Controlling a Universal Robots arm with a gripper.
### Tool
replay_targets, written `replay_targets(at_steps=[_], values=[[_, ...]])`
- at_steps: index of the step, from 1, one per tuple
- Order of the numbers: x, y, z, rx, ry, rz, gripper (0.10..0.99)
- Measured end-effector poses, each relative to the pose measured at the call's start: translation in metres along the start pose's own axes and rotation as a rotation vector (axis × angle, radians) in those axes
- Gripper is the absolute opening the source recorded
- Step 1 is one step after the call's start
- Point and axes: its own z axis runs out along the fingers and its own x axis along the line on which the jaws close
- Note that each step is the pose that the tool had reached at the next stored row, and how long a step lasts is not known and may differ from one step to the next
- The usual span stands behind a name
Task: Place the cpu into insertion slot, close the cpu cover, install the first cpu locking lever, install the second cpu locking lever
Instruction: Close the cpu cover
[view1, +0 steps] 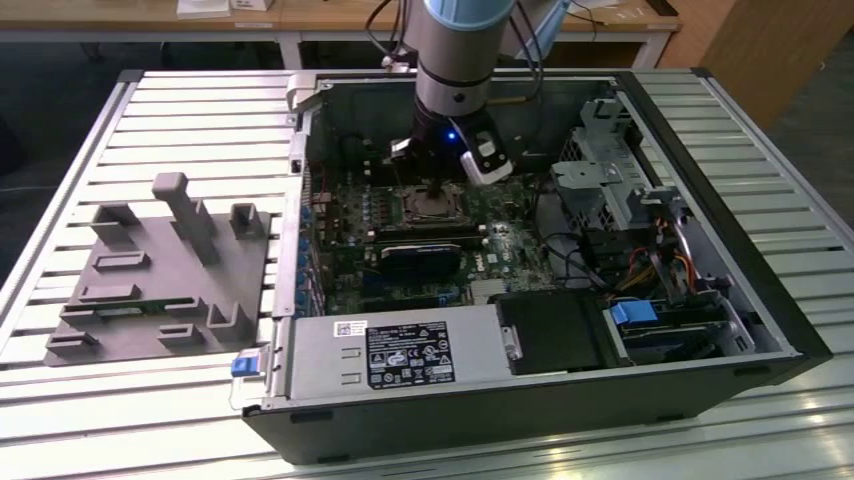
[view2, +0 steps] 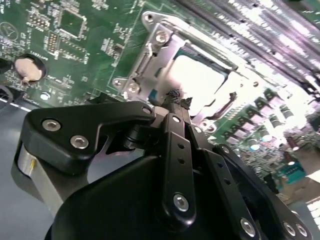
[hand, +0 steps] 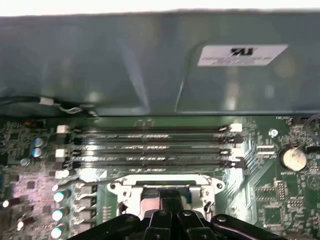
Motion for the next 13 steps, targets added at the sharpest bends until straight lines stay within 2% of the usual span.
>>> replay_targets(at_steps=[13], values=[[-0.0067,0.0016,0.0055,0.003,-0.0002,0.000,0.106]])
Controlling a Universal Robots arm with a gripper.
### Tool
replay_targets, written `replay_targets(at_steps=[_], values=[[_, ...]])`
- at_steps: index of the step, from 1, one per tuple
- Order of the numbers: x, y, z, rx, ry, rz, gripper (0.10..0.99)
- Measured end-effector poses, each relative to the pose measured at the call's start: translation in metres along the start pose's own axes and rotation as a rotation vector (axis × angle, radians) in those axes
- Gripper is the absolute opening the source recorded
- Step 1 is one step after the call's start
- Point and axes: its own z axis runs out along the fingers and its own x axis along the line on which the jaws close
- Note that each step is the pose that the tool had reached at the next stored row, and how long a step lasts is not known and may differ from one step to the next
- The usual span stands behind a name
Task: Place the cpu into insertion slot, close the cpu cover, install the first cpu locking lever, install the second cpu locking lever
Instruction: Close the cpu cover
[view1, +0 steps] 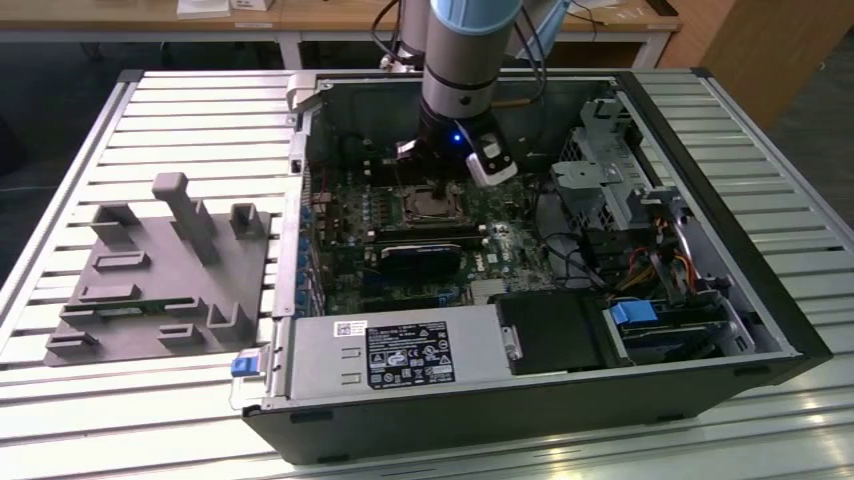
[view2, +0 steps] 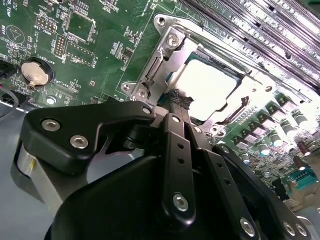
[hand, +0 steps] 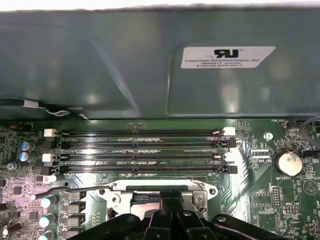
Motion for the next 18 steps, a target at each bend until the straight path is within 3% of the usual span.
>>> replay_targets(at_steps=[6,10,15,18], values=[[-0.0003,-0.0001,-0.0001,0.011,-0.0002,0.000,0.106],[-0.0003,0.0000,0.0000,-0.007,0.0003,0.000,0.106],[-0.0002,0.0004,-0.0021,-0.008,0.0003,0.000,0.106],[0.0001,0.0004,-0.0024,-0.015,0.0004,0.000,0.106]])
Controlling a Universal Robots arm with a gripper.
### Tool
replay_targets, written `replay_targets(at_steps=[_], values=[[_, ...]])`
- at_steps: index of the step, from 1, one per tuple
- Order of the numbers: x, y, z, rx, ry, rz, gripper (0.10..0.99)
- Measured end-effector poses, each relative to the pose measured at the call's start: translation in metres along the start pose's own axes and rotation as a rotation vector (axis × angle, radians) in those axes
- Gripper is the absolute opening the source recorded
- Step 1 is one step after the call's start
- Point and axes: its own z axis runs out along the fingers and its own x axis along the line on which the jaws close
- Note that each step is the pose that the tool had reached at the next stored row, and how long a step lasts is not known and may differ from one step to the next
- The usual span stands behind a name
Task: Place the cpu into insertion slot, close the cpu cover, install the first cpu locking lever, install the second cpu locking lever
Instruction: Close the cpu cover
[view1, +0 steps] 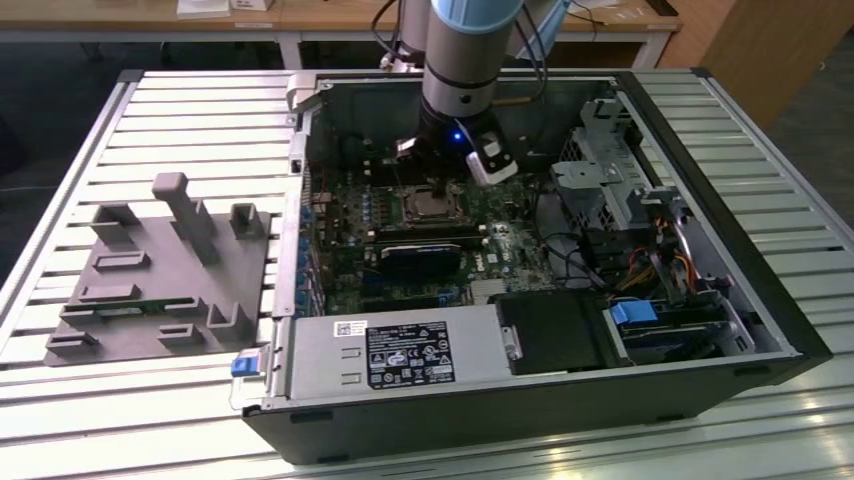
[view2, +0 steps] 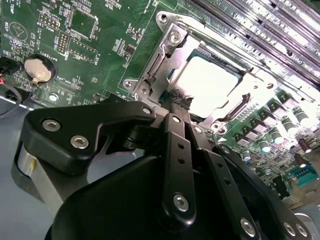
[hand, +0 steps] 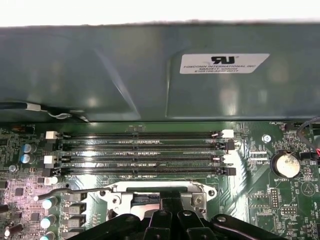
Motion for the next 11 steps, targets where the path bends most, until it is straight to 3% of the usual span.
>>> replay_targets(at_steps=[2,6,8,11], values=[[0.0003,0.0000,-0.0001,-0.011,0.0005,0.000,0.106],[0.0007,0.0000,0.0000,-0.043,0.0013,0.000,0.106],[0.0007,0.0000,0.0004,-0.047,0.0011,0.000,0.106],[0.0007,-0.0001,0.0004,-0.046,0.0004,-0.001,0.106]])
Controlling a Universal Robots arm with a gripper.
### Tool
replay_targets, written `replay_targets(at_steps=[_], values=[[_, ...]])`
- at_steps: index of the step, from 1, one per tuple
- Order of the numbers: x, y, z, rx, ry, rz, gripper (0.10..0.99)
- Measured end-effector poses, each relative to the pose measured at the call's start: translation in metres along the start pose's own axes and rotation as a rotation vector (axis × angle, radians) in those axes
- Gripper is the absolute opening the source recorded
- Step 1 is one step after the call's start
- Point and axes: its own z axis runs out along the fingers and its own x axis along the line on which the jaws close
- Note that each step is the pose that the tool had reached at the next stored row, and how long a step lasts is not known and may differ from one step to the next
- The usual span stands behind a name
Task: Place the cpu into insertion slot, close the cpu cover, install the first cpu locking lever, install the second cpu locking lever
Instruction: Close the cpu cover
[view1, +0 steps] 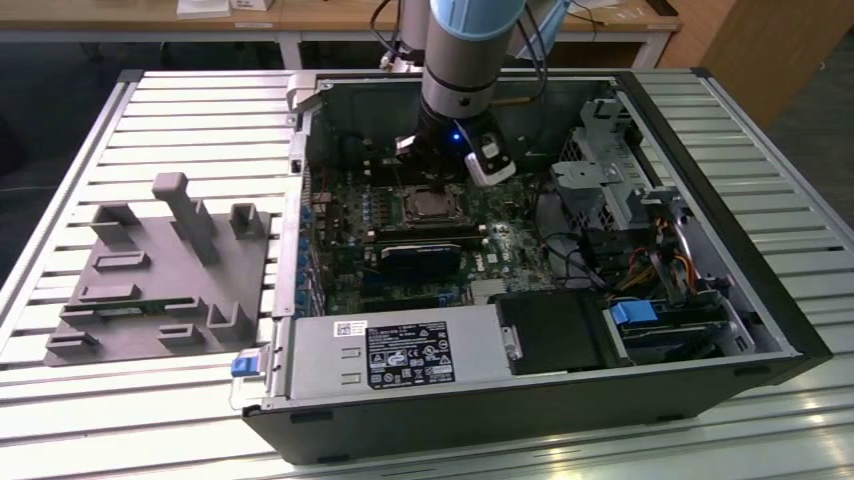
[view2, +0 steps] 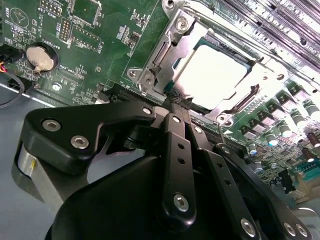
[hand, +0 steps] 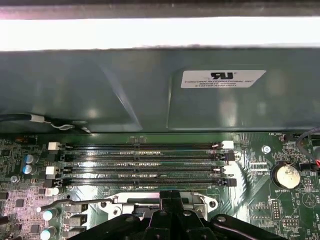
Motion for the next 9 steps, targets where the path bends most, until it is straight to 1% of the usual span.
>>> replay_targets(at_steps=[3,9], values=[[0.0024,-0.0007,-0.0001,0.003,-0.0026,-0.001,0.106],[0.0129,-0.0043,-0.0008,0.006,-0.0127,-0.003,0.106]])
